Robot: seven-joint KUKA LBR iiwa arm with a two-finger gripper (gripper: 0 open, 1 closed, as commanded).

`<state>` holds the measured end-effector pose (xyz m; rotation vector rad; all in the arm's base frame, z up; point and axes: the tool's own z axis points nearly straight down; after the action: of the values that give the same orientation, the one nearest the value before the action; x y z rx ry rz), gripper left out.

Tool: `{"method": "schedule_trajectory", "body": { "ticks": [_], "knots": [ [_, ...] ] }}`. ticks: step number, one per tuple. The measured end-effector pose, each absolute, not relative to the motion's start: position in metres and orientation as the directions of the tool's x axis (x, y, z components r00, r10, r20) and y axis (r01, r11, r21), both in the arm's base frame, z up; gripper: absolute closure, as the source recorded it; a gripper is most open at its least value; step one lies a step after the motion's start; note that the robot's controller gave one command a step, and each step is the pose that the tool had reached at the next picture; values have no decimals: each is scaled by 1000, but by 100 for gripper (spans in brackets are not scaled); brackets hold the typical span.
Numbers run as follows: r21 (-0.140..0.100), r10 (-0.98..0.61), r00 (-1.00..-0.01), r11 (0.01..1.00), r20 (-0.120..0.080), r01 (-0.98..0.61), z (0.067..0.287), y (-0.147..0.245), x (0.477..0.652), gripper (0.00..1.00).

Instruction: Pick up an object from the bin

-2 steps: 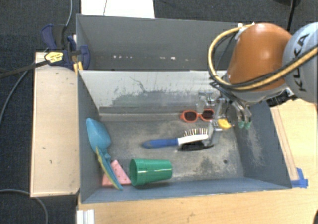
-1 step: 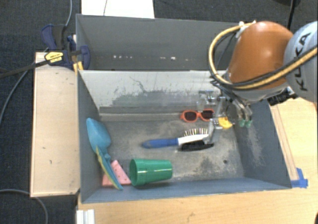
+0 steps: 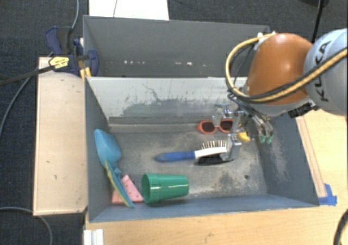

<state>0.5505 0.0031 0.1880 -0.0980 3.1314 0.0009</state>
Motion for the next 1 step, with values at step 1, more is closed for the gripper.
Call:
{"method": "schedule_trajectory", "body": {
  "ticks": [1],
  "knots": [
    [0,-86,-996,996,-9,-86,120,9,552,0]
  ]
}}
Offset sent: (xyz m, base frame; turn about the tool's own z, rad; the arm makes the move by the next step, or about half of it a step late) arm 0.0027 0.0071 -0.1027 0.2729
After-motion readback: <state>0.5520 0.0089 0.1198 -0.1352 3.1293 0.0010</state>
